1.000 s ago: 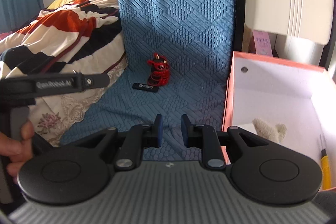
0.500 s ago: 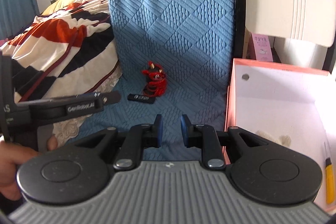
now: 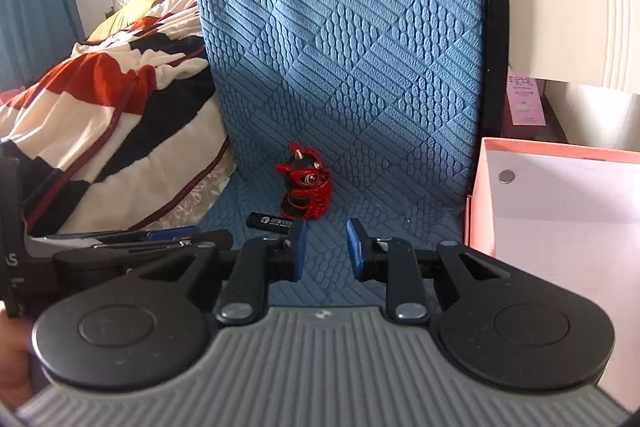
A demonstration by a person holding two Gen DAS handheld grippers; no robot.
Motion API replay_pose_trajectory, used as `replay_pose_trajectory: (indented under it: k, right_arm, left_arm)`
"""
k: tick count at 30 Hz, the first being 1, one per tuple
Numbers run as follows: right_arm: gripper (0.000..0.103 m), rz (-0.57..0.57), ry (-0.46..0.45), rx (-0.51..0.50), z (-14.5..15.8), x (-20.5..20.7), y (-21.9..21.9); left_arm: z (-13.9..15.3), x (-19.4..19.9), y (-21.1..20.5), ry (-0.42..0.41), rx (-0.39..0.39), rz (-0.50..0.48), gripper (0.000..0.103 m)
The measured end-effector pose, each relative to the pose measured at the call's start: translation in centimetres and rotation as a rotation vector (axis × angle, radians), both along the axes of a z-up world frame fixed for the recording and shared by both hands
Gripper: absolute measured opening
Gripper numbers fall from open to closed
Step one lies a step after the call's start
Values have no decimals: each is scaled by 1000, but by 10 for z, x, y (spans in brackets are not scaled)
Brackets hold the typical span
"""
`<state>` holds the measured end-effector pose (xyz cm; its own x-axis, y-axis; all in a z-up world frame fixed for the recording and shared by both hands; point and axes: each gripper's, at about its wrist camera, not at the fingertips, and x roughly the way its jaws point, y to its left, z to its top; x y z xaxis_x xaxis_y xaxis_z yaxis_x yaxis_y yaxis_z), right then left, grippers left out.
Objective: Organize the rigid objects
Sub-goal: 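Withdraw both tools from the box back toward the cushion, then approach the black USB stick with the left gripper while the right gripper approaches the red figurine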
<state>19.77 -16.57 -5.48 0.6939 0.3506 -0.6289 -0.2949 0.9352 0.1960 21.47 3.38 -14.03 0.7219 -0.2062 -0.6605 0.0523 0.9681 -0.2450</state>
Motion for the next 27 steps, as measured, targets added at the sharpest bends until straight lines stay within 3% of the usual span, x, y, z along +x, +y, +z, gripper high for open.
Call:
replay_pose_trajectory:
  k: [2,7,17,22,27]
  right_arm:
    - [26,5,14,9,-4,8,0]
    - [26,19,29,20,-12,30,2]
    - [27,58,54,54,-25,75,11]
    - [33,72,78,80,-36,102,22]
    - [51,95,69,70,-45,120,35]
  left_arm:
    - [-5,6,-1,15,6,-1,55]
    - [-14,21,-2,34,15,-1,59]
    - [-37,49,4,126,6,34,80]
    - [-47,62,9,142,-5,56,88]
    - [-57,77,14,163,-45,77,92]
